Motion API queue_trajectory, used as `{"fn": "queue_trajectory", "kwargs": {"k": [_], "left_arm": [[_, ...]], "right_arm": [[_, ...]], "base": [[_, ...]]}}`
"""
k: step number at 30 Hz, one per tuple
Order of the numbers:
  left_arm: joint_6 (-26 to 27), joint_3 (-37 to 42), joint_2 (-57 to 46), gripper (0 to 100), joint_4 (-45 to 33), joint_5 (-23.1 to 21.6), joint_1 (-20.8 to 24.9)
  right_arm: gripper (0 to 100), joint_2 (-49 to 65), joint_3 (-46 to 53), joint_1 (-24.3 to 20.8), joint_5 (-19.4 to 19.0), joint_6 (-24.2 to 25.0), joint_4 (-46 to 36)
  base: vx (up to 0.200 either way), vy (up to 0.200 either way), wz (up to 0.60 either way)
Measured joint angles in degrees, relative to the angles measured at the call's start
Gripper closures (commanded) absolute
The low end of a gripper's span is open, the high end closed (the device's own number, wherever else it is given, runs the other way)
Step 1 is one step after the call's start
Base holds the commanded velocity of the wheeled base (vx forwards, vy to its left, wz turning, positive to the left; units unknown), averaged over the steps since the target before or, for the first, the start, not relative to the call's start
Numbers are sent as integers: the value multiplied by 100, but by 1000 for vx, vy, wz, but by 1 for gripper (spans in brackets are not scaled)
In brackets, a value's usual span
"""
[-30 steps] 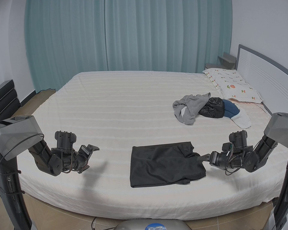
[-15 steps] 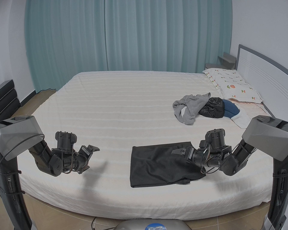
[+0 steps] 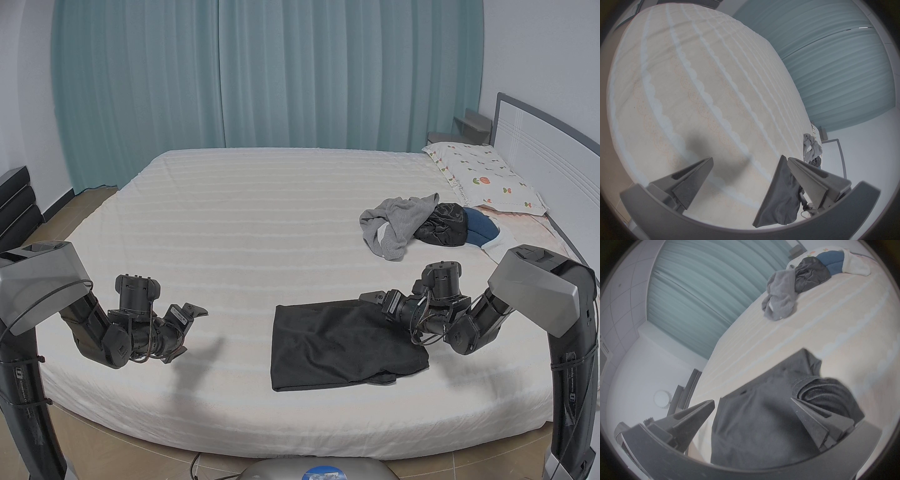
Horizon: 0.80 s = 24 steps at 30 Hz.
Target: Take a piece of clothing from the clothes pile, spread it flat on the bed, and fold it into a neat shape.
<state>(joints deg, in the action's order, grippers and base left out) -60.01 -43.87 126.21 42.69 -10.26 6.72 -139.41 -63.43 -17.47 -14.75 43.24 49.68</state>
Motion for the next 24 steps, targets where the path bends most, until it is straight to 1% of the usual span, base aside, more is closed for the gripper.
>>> {"fn": "queue_trajectory", "kwargs": {"k": [3,6,8,12,15,24], "left_arm": [[0,5,0,0,0,0,-2],[0,7,0,0,0,0,-2],[0,9,0,0,0,4,0],[0,11,0,0,0,6,4],[0,11,0,0,0,6,6],[0,11,0,0,0,6,6]], "right_arm": [[0,-245,-385,168,224,-13,0],[0,-505,-846,364,583,-16,29],[0,-634,-1063,505,709,-5,55],[0,-752,-1170,664,772,13,82],[0,-780,-1157,713,750,24,93],[0,-816,-1014,741,507,13,84]], "base": [[0,0,0],[0,0,0],[0,0,0],[0,0,0],[0,0,0],[0,0,0]]}}
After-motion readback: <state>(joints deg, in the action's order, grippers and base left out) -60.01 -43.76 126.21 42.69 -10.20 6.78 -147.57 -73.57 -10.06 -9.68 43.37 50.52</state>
